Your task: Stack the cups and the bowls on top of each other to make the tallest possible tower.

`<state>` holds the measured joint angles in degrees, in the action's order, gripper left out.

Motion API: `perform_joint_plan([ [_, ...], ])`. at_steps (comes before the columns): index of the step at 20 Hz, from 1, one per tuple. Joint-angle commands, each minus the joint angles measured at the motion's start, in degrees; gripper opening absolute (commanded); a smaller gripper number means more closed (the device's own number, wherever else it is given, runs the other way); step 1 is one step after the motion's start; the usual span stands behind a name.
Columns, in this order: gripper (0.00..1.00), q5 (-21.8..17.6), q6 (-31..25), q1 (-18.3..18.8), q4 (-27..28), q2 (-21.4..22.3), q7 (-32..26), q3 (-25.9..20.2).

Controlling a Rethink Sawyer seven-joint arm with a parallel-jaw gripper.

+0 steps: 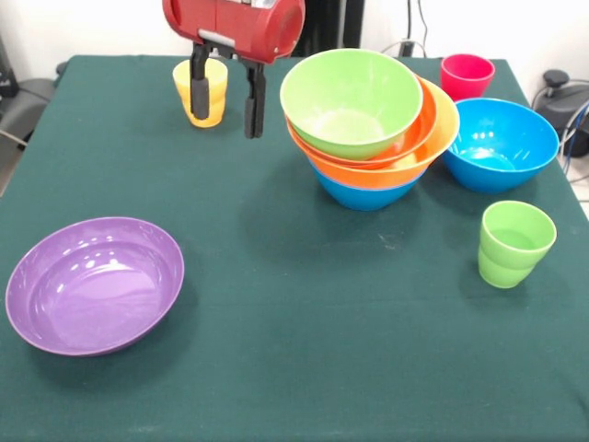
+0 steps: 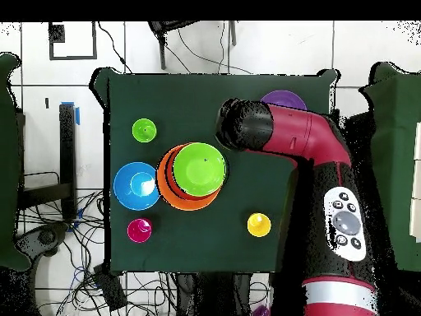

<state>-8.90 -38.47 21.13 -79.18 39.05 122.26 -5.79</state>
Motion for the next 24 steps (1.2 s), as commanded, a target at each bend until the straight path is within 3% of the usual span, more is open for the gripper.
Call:
perform_joint_plan([
  [1, 1.0, -5.16, -6.92, 0.46, 3.89, -4.6, -14.69, -7.49],
  [11, 1.0, -6.69, -6.49, 1.3, 6.87, -7.01, -14.63, -9.44],
  [21, 1.0, -7.03, -10.81, 0.25, 13.87, -10.42, -14.64, -10.06],
  [24, 1.0, -6.33, -10.92, -0.58, 13.95, -10.57, -12.28, -10.07],
])
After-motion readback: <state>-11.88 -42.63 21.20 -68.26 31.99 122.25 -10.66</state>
